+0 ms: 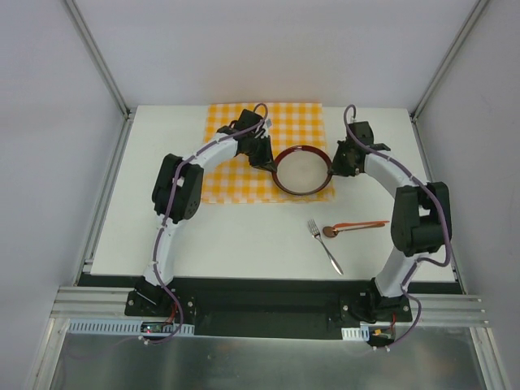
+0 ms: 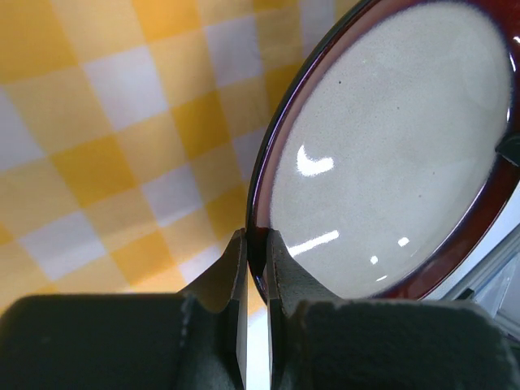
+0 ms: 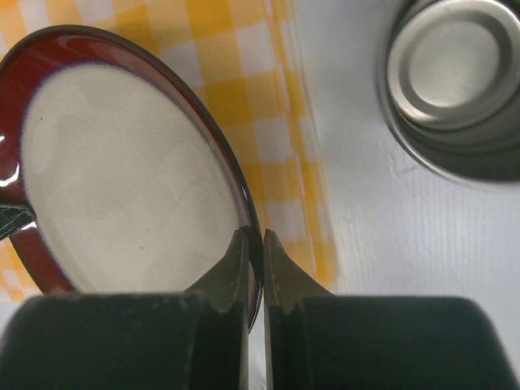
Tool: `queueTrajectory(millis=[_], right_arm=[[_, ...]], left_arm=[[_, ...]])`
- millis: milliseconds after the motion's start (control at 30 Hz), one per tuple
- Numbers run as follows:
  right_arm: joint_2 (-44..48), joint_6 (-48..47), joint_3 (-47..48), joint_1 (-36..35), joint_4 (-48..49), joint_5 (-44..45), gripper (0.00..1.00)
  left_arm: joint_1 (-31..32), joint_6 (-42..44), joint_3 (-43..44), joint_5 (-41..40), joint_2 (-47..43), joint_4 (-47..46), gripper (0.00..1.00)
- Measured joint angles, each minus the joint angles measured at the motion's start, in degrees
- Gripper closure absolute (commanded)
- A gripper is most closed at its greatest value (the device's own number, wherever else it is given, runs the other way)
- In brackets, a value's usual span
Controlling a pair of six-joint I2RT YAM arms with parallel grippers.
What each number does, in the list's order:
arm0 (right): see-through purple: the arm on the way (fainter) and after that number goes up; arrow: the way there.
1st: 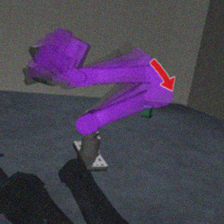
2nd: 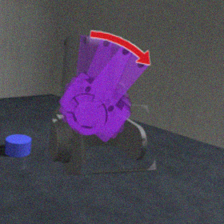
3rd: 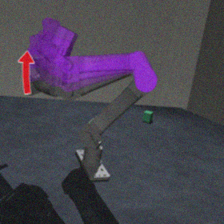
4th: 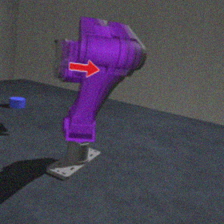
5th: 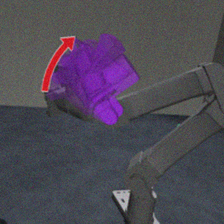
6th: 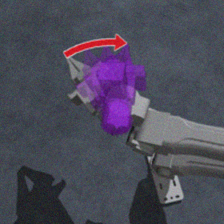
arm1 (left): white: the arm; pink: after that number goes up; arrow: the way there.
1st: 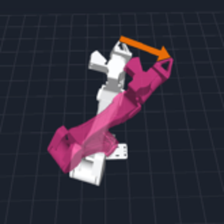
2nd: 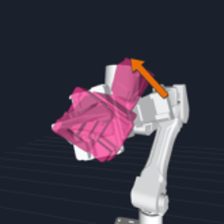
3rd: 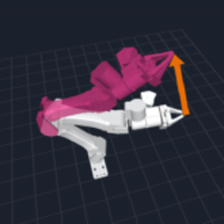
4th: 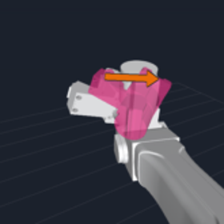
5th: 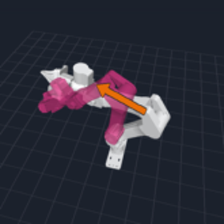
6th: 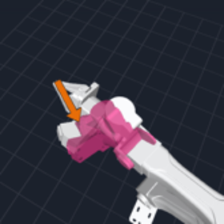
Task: Set the dinner table for one person
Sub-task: Place the plate on the napkin.
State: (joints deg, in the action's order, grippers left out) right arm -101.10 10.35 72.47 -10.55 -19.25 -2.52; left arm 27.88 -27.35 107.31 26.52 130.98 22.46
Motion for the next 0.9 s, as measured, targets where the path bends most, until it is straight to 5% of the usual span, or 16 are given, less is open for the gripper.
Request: queueTrajectory(millis=[300,900], right_arm=[[-12.3,-1.2,14.6,-2.2,-2.5,-4.1,0.99],[-25.1,-1.7,26.0,-4.3,-3.3,-11.6,0.99]], left_arm=[[-5.2,0.4,-0.1,-0.3,0.0,-0.5,1.0],[-11.0,1.4,-2.3,-0.5,0.0,0.3,1.0]])
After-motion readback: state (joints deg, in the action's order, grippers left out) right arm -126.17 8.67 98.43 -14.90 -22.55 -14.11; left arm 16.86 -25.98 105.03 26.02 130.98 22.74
